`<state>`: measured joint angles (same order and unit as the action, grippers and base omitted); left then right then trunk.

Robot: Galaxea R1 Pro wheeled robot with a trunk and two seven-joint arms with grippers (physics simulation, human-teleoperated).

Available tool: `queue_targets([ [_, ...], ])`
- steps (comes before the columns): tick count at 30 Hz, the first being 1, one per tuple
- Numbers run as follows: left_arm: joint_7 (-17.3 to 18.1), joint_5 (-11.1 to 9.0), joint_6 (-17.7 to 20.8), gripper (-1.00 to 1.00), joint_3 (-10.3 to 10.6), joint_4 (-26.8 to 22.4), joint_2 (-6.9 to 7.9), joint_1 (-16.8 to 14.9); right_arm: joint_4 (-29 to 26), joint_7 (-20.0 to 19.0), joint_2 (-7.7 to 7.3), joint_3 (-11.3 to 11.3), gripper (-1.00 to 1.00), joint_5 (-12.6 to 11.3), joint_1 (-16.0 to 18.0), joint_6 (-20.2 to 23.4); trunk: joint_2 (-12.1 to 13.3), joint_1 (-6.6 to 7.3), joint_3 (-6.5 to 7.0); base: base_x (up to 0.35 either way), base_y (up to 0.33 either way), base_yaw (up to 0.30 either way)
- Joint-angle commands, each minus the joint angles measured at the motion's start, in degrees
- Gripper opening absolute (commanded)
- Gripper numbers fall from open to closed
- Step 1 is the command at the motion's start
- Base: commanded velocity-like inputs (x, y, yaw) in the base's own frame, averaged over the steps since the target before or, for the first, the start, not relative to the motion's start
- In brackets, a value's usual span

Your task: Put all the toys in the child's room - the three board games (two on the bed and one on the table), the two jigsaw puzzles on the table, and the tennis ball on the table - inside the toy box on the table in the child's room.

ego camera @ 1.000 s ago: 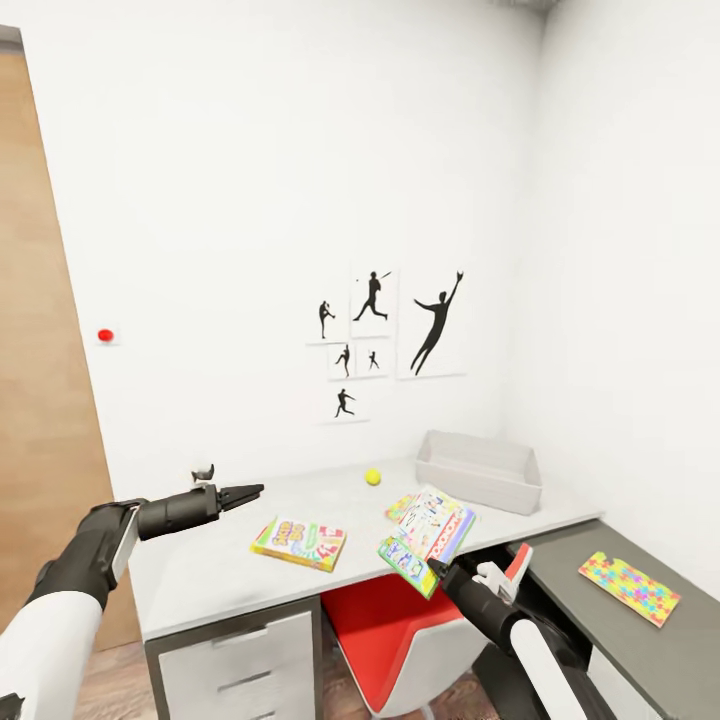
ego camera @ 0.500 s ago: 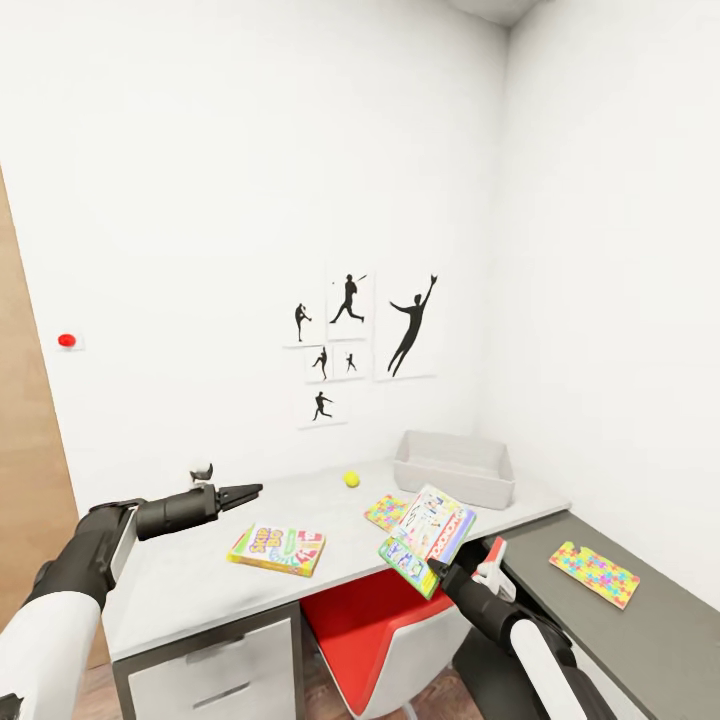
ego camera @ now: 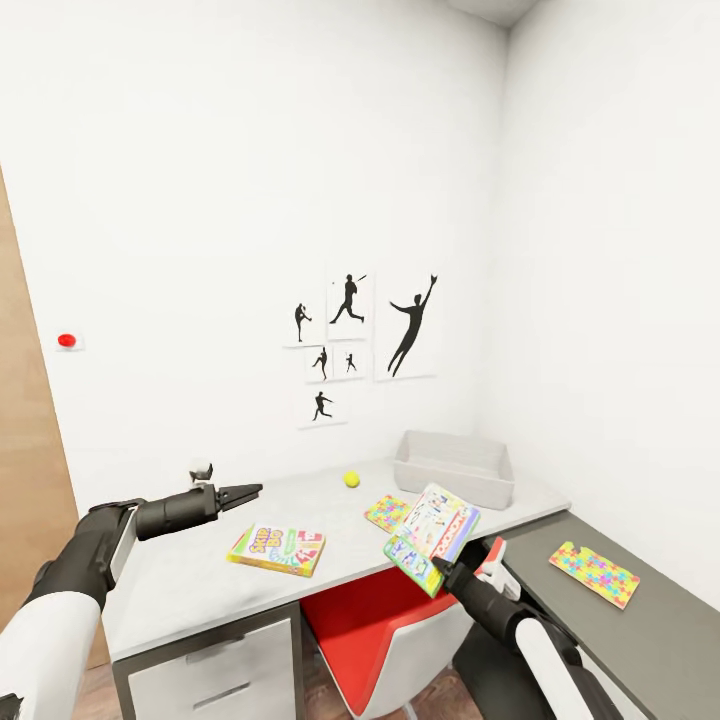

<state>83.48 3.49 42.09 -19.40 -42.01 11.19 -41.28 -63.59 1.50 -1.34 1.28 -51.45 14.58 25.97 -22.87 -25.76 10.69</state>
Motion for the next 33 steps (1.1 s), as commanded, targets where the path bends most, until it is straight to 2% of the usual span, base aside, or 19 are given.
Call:
queue_targets([
  [1,0.39,0.37,0.61,1.00,-0.17,0.00,-0.03,-0.03,-0.23,0.17,-0.05,0.06,-1.00,-0.30,0.01,0.13,-0.05,-0.02,-0.03,0.000,0.000,0.000],
  [14,0.37,0.37,0.57,1.00,-0.20,0.00,-0.03,-0.03,-1.13,-0.11,0.03,0.05,-1.00,-0.32,0.01,0.16,-0.05,-0.02,-0.08,0.000,0.000,0.000],
  [27,0.37,0.37,0.53,1.00,-0.12,-0.01,-0.12,-0.03,-5.86,-0.05,-0.29,0.23,-1.00,-0.41,0.01,0.89,-0.05,-0.02,-1.20,0.000,0.000,0.000],
  [33,0.36,0.37,0.51,1.00,-0.11,0.00,-0.12,-0.03,-9.90,-0.01,-0.41,-0.06,-1.00,-0.44,0.01,5.12,-0.05,-0.02,-1.76,0.000,0.000,0.000],
])
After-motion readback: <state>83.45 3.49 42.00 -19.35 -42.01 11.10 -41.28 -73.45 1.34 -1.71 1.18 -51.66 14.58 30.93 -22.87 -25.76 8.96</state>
